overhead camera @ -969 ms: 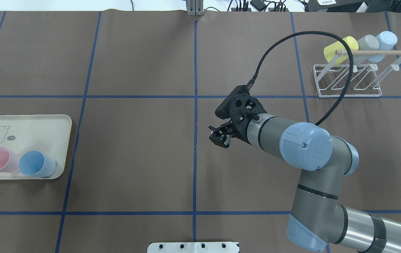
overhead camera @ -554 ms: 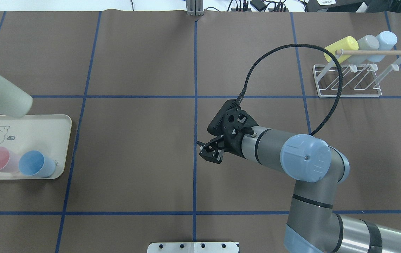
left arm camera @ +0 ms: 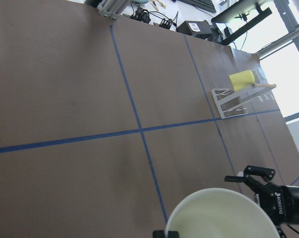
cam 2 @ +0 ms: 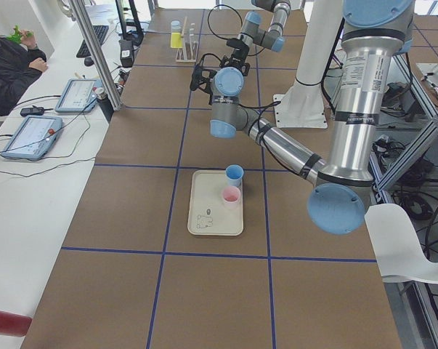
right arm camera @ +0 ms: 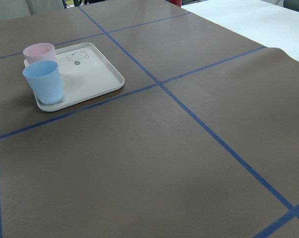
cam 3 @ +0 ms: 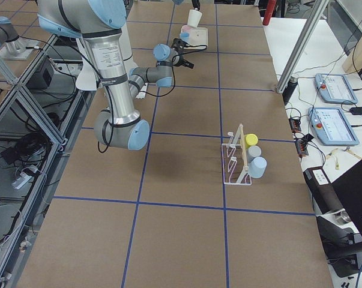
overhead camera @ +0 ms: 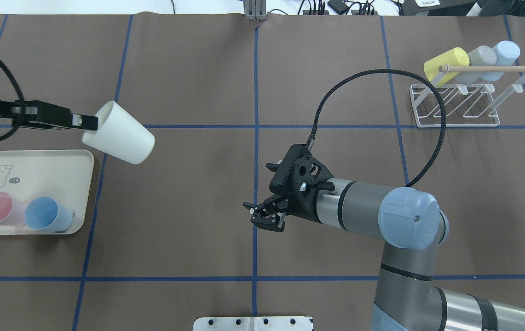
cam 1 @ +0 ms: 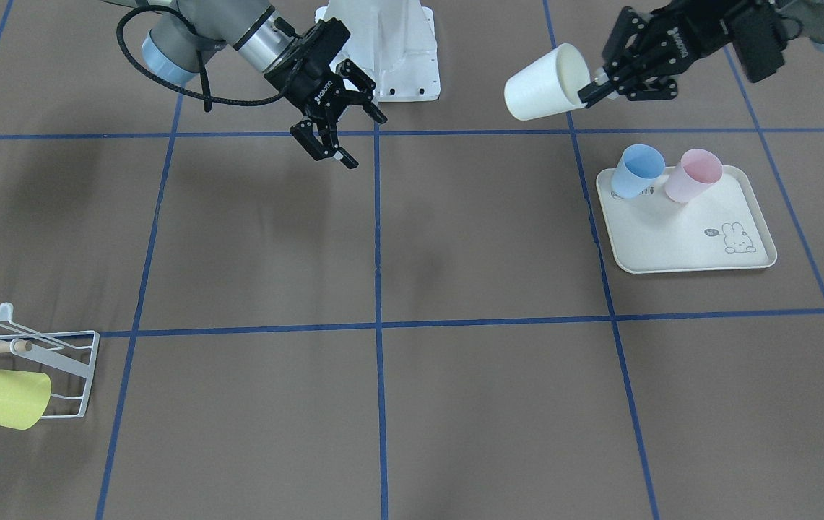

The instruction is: Transfer IKEA cup to right arm and place on rack

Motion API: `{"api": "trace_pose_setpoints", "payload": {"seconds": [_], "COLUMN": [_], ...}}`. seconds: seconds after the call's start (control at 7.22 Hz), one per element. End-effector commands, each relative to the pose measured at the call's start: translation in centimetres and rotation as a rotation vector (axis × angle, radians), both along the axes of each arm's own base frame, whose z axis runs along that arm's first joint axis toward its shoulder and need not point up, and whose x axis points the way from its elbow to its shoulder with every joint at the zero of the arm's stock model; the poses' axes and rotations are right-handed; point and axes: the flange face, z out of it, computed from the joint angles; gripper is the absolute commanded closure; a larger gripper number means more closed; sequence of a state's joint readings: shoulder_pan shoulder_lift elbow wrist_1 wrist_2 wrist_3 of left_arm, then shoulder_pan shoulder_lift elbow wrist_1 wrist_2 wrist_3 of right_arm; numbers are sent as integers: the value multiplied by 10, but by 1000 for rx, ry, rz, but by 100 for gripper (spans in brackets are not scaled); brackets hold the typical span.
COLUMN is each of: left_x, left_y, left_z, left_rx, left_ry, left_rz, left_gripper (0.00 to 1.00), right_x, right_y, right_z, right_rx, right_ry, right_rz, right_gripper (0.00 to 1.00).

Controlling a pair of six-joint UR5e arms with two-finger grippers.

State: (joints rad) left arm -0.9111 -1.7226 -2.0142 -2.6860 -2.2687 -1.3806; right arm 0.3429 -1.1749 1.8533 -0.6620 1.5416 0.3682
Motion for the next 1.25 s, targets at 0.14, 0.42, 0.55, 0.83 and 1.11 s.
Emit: {"api": "trace_pose_setpoints", "payload": {"seconds": [0.14,0.42,0.55,0.83,1.11], "left_x": [78,111,120,141,154], "left_y": [23,33,30,35,37], "left_z": [-45,-51,-46,-38,-32], "left_rx": [-59,-75,-87,-106,-120], "left_ry": [108,120,110,101,91], "left_rz": [17,26,10,-5,-13], "left_gripper": [100,100,100,100,100], "right_x": [-9,-11,-11,-10,-8], "right_y": [3,9,9,9,10], "right_z": [12,18,17,15,12], "right_rx": [64,93,94,96,97], "right_ry": [-86,-165,-167,-172,-180], "right_rz": [-8,-12,-11,-11,-11], "right_gripper": [7,2,2,2,2]}}
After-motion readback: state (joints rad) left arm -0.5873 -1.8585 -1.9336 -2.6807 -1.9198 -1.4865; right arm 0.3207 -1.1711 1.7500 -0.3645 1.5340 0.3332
